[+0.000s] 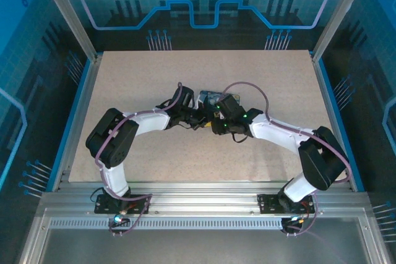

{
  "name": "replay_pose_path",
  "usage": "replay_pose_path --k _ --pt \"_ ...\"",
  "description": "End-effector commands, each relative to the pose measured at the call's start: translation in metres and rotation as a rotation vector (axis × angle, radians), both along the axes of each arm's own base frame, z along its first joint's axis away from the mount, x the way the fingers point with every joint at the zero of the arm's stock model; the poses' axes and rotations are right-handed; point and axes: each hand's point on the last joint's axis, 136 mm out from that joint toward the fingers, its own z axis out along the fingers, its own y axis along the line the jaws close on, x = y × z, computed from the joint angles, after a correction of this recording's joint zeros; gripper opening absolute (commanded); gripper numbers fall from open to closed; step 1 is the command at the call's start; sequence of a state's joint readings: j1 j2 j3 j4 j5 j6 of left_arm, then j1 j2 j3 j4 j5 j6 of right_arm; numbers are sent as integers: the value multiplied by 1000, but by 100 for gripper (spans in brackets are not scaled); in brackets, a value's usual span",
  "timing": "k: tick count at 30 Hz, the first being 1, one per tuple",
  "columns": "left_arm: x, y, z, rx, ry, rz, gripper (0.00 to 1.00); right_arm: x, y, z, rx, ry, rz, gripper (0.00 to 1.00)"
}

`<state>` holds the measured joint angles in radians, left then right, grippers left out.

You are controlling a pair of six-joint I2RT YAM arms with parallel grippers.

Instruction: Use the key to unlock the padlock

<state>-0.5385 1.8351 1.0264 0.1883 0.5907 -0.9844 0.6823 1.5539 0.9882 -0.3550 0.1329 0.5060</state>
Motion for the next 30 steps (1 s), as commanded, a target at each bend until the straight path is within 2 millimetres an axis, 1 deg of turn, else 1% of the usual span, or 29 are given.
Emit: replay_pose_path --k 1,3,5,6,9,10,14,18,20,22,23,28,30 --pt "1 -8 21 -40 -57 -40 0 9 3 7 -26 -42 -7 32" --pt "0 -8 22 -41 -57 -42 0 9 4 8 -32 -46 -3 31" --pt "0 -7 21 -40 -55 -42 0 9 5 8 -37 -45 4 27" --pt "0 -8 21 -42 -56 -43 0 9 5 8 -39 -44 7 22" --pt "0 -7 20 -41 -57 -41 0 9 6 7 -38 -42 17 3" --pt "0 -7 21 -42 -59 -41 0 8 7 7 -32 -41 21 0" --pt "-2 -6 18 -39 -55 -40 0 7 7 2 -31 -33 23 0" --pt "-3 -3 10 -27 -49 -33 1 3 9 -8 -24 -10 30 0" --pt "-6 -2 6 -20 -44 -32 8 1 9 -13 -14 -6 35 0" --pt "-7 2 -1 -4 -39 -23 21 -2 9 -21 -12 9 42 0" --pt "-8 3 -4 3 -37 -19 25 -3 8 -24 -12 17 45 0" --pt "-11 17 -21 25 -7 24 32 -9 6 -41 -30 56 71 0" --pt "-13 23 -24 21 0 39 32 -11 6 -45 -35 66 80 0"
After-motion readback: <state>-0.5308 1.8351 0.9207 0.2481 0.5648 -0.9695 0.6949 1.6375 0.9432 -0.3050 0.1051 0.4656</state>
